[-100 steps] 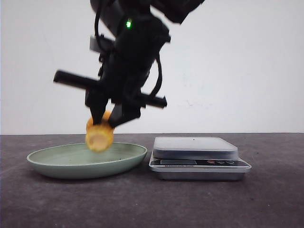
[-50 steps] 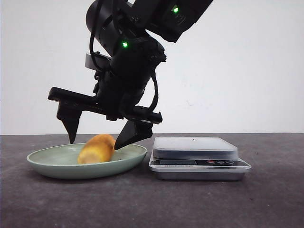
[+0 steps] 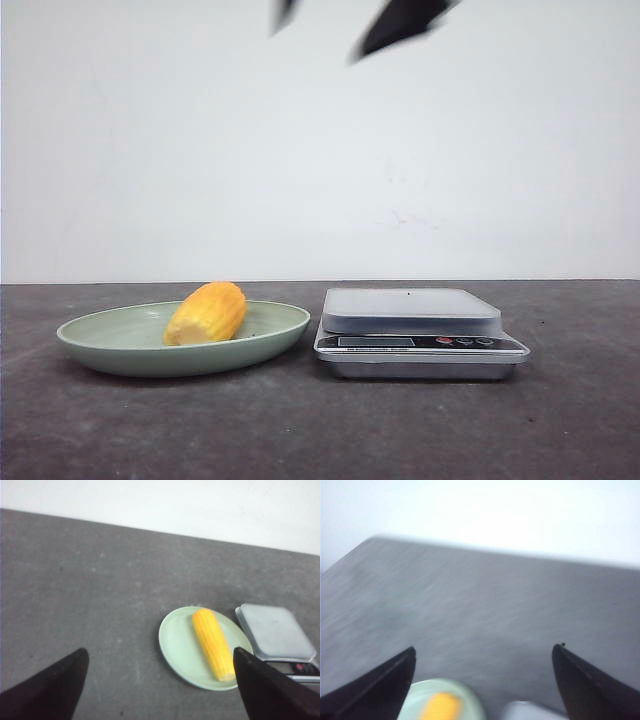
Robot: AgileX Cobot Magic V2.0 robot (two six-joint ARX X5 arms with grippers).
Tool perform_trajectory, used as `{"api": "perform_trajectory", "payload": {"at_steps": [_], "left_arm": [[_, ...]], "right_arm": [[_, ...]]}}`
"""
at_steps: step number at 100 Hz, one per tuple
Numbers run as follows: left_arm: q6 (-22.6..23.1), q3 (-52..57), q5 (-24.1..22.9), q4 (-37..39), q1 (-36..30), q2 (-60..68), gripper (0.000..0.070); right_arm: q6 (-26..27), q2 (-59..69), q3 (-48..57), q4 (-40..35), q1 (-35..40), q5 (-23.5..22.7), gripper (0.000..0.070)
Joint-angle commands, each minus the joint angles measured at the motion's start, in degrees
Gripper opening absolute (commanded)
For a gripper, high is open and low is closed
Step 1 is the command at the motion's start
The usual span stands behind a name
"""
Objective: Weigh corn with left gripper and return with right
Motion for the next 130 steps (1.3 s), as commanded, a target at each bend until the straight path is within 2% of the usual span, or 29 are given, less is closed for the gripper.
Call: {"api": "perform_trajectory", "payload": {"at_steps": [1,15,31,38,47,62,66,76,82,89,95,99,103,104,119,130], "left_arm": [[1.9,0.68,-0.24,1.66,-0.52,-0.04,0.0556],[3.34,0.68,-0.22,5.16,-0.52,-0.04,0.0556],[3.78,0.66,-0.15,8.61,-0.52,0.07,0.0556],[3.76,0.66,-0.15,8.74,-0.52,0.07,0.0556],[3.19,0.5,-0.09,8.57,-0.52,0.07,0.0556],[2.91,-1.88,0.7,10.75,-0.52,0.07,0.0547],[2.91,-3.26,0.7,12.44,-0.52,0.07,0.0527],[2.91,-7.28,2.27,17.09,-0.52,0.07,0.0372],[2.95,-9.53,4.52,19.91,-0.52,0.09,0.0307],[2.97,-11.74,5.81,23.08,-0.52,0.13,0.0293],[3.37,-12.92,5.79,24.92,-0.52,0.15,0.023],[4.2,-13.44,5.79,25.99,-0.52,0.33,0.0135],[5.22,-13.81,5.79,26.91,-0.52,0.44,0.0006],[5.46,-13.88,5.77,27.06,-0.52,0.44,0.0],[7.93,-14.27,5.35,30.21,-0.52,1.07,0.0008],[9.31,-14.27,5.4,32.54,-0.52,1.62,0.0008]], "right_arm": [[-4.92,-5.75,0.66,-4.7,-2.27,-0.13,0.0551],[-9.07,-18.1,0.66,-15.67,-8.07,0.02,0.0551],[-12.85,-31.43,0.66,-26.56,-9.75,4.0,0.0552],[-11.96,-36.76,0.63,-31.08,-9.75,4.39,0.0551],[-7.52,-43.76,0.42,-37.05,-9.75,4.33,0.0552],[-4.52,-53.66,-3.93,-41.18,-9.79,3.67,0.0552],[-3.96,-55.78,-6.03,-41.22,-9.79,3.61,0.0552],[-3.21,-60.0,-12.22,-40.68,-9.79,2.32,0.055],[-3.17,-61.57,-16.28,-39.65,-9.79,1.68,0.0543],[-2.97,-62.47,-21.18,-36.81,-9.79,-0.17,0.0485],[-2.29,-62.49,-25.07,-33.31,-9.79,-0.83,0.037],[-2.16,-62.38,-27.76,-30.23,-9.7,-0.87,0.0222],[-2.1,-62.34,-30.01,-27.28,-9.68,-0.85,0.0034],[-2.05,-62.34,-30.53,-26.58,-9.68,-0.85,0.0],[0.07,-62.25,-36.54,-17.18,-9.68,-0.76,0.0011],[0.81,-62.25,-37.66,-14.84,-9.68,-0.85,0.0011]]}}
